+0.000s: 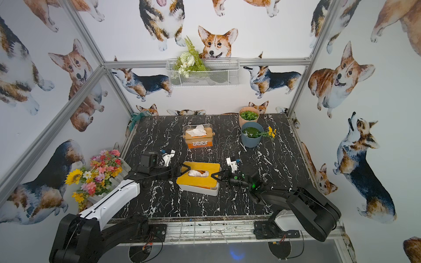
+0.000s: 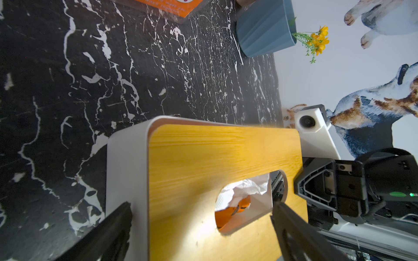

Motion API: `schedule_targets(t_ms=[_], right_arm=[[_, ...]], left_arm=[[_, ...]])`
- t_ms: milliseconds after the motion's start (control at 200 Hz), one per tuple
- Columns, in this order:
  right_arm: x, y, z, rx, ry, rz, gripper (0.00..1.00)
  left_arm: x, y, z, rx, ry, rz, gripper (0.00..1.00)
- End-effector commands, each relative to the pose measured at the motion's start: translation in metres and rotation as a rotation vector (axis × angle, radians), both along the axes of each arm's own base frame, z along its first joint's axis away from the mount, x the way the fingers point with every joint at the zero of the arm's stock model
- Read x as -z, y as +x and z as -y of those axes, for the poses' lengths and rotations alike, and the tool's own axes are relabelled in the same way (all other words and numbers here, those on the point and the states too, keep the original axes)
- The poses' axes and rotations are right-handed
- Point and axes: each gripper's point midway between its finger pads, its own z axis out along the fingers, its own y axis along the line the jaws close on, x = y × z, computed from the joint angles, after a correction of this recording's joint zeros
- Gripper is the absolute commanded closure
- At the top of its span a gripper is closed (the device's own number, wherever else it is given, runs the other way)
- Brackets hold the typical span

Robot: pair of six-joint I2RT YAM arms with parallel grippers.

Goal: Put the tissue paper into the tissue box
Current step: Close the box lid on the tissue box.

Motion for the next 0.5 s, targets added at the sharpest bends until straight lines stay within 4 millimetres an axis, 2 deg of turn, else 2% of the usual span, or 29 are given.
schedule_targets(t_ms=[0, 490], right_arm=[[-0.0119, 0.0016, -0.0005, -0.002, 0.028, 0.058, 1.00], [-0.0103, 0.0026, 0.0071, 0.020, 0.017, 0.059, 1.00]], left_arm=[[-0.0001, 0.0004, 0.0013, 0.010, -0.001, 0.013, 0.00], [0.0043, 0.0003, 0.0012, 0.009, 0.004, 0.003, 0.00]])
